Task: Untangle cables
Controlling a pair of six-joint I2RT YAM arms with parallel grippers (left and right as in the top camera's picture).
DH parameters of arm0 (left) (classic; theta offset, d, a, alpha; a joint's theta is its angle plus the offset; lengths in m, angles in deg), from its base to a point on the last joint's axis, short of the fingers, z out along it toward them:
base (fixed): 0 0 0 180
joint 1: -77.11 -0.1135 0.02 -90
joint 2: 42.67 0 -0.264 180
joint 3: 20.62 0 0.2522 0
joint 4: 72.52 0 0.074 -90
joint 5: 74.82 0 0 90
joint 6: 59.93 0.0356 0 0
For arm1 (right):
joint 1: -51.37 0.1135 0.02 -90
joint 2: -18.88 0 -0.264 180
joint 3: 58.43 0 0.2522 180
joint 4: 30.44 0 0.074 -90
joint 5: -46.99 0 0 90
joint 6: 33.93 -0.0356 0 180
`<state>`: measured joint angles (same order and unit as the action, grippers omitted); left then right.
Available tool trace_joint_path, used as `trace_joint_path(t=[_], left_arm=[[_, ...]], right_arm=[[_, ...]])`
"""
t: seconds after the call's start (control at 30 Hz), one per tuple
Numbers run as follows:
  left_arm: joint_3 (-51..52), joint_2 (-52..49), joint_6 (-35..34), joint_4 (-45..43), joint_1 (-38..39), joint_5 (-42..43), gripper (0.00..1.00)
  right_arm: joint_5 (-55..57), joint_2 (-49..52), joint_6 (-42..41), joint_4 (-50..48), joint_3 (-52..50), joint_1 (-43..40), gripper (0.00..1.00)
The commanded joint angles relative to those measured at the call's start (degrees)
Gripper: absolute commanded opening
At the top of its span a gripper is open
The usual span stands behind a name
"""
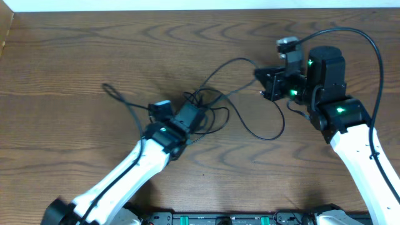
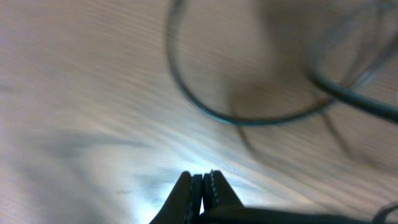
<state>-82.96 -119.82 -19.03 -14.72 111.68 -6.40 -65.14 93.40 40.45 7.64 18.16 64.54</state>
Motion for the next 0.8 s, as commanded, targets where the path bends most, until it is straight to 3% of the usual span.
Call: trace_joint_path(t=[0.0,0.13,0.2,0.3,0.37,0.53,0.67,0.77], left_arm=[[-0.1,6.6,-5.8,6.3,-4.0,-13.5,0.07],[-0.1,17.2,-12.4,8.6,-10.8,-16.4,0.08],[-0.1,21.3,-14.9,7.9,-13.3,-15.8,0.08],[-0.1,26.6,-14.3,4.0,-15.6,-8.4,0.08],[-0.1,30.1,-3.2,-4.5,-15.6,3.7,0.08],[-0.1,31.7,12.2,-20.0,-15.6,25.6,0.08],[-0.1,31.4,15.5,-26.9,-15.6,34.8,0.08],[-0.1,31.5,17.0,-29.0,-15.6,40.0,0.08]], right_arm=[[31.4,-2.0,-3.7,4.8,0.5,-3.9,0.01],[50.1,-2.0,-12.1,13.8,0.5,-9.6,0.01],[48.5,-2.0,-13.7,14.7,0.5,-12.5,0.01],[34.7,-2.0,-11.3,14.4,0.5,-15.3,0.03],[12.8,-1.4,-4.6,13.1,0.5,-15.6,0.12],[-17.0,1.2,5.8,13.1,0.3,-11.4,0.34],[-21.0,3.4,6.5,13.6,0.2,-4.7,0.54],[-21.1,5.0,6.4,12.4,0.2,0.7,0.60]])
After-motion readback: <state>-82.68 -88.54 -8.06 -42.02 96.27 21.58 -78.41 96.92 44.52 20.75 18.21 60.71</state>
